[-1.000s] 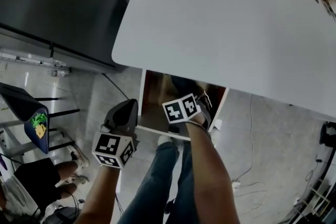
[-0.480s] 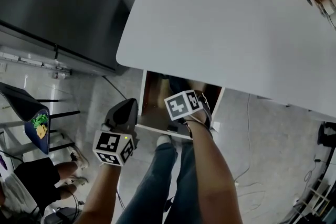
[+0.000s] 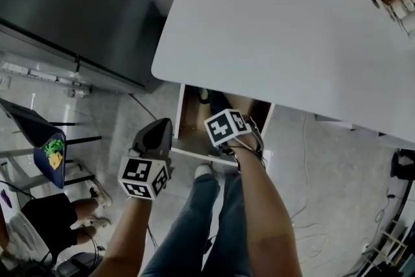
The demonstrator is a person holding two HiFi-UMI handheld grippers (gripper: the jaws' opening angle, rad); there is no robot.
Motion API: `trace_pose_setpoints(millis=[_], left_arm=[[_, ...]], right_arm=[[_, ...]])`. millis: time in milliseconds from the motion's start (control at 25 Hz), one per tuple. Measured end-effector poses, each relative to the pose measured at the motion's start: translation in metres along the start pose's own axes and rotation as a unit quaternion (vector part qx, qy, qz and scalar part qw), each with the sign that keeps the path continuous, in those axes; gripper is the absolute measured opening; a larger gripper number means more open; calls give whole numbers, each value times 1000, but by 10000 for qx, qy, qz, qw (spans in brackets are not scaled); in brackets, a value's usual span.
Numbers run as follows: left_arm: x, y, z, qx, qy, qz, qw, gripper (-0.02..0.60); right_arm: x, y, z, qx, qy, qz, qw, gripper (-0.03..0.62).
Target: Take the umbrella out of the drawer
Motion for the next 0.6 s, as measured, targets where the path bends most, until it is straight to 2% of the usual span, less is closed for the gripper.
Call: trace_pose_setpoints(millis=[440,600], left_arm=[[6,27,22,-58,47,59,10000,-3],[8,37,31,-78,32,51,10000,-3]], right_arm=[[18,34,-16,-3,40,146,9999,249],[22,49,-27,-12,-311,217,9993,249]])
Point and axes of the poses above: the fingertips, and each gripper's own axes: y backward along the fingers, x to its left, z out of its top, the point moved 5 cm from there along y, backward along the fingers, and after that the axes turned 6 degrees about -x, right-handed, at the moved point
